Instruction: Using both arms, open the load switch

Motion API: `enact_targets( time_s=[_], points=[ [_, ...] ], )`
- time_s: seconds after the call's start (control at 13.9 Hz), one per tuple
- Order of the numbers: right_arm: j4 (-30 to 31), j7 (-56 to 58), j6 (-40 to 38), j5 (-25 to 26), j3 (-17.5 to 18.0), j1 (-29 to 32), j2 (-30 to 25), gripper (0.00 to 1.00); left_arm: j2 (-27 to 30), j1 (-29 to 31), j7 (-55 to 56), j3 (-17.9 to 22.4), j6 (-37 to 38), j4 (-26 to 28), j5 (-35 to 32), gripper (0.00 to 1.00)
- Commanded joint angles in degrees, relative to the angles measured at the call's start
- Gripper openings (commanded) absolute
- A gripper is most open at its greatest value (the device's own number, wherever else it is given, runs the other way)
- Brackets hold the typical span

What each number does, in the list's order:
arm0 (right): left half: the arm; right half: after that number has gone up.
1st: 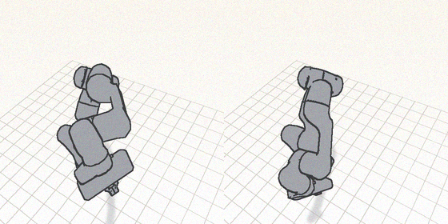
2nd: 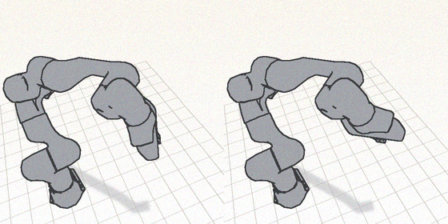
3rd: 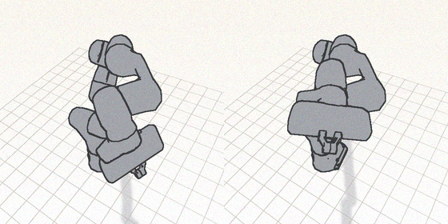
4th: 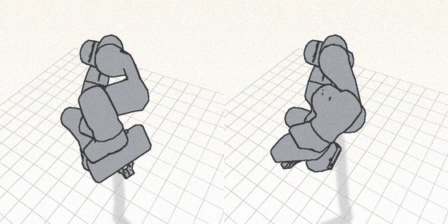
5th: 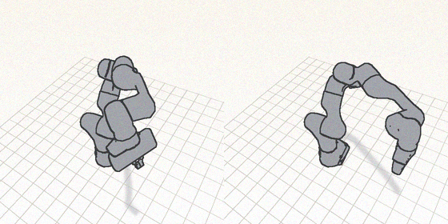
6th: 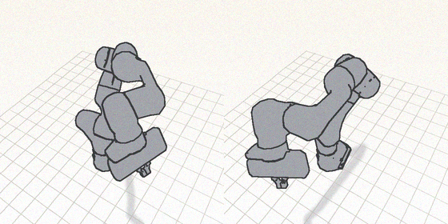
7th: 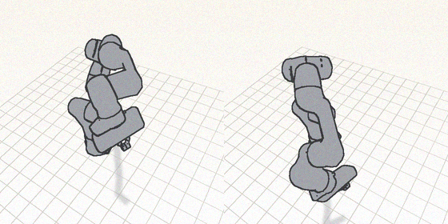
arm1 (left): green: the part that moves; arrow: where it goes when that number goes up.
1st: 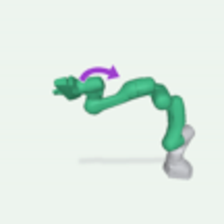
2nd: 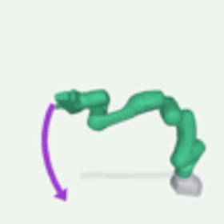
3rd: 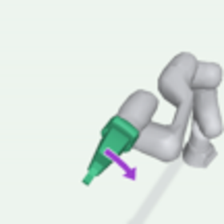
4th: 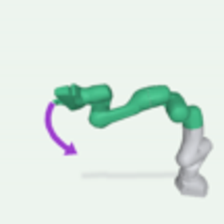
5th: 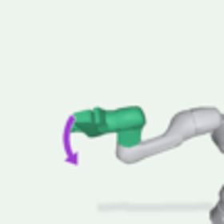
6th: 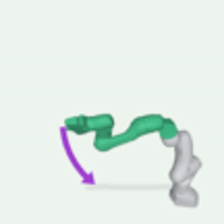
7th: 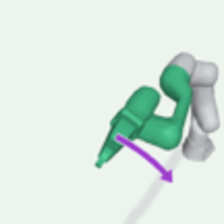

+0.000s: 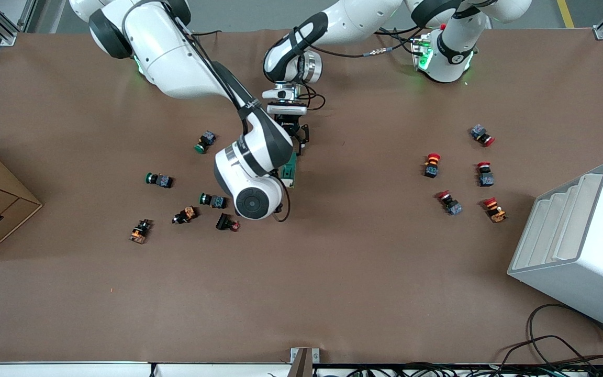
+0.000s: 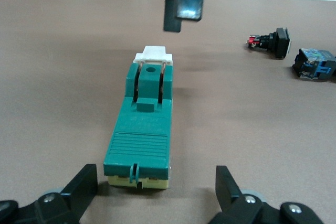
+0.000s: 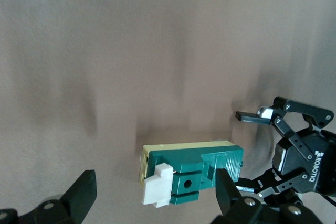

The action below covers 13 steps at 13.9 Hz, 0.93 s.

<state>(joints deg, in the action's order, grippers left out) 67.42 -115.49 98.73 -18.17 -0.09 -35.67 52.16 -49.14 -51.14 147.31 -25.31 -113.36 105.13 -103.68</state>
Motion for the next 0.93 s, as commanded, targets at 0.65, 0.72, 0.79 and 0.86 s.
enact_targets(
  time_s=[0.65, 0.72, 0.79, 0.86],
  points=[
    [-2.6, -1.5, -9.9, -3.1, 2.0, -1.6, 2.0, 1.0, -1.0, -0.3, 0.8, 0.3, 0.0, -0.4, -1.2, 0.99],
    [-3.2, -1.4, -10.7, -3.1, 2.1, -1.3, 1.9, 1.0, -1.0, -0.3, 0.8, 0.3, 0.0, -0.4, -1.2, 0.99],
    [-3.4, -1.4, -10.8, -3.2, 2.3, -1.3, 1.9, 0.99, -1.0, -0.3, 0.8, 0.3, 0.0, -0.4, -1.2, 0.99],
    [-3.4, -1.3, -10.8, -3.2, 2.3, -1.3, 1.9, 0.99, -1.0, -0.3, 0.8, 0.3, 0.0, -0.5, -1.2, 0.99]
  ],
)
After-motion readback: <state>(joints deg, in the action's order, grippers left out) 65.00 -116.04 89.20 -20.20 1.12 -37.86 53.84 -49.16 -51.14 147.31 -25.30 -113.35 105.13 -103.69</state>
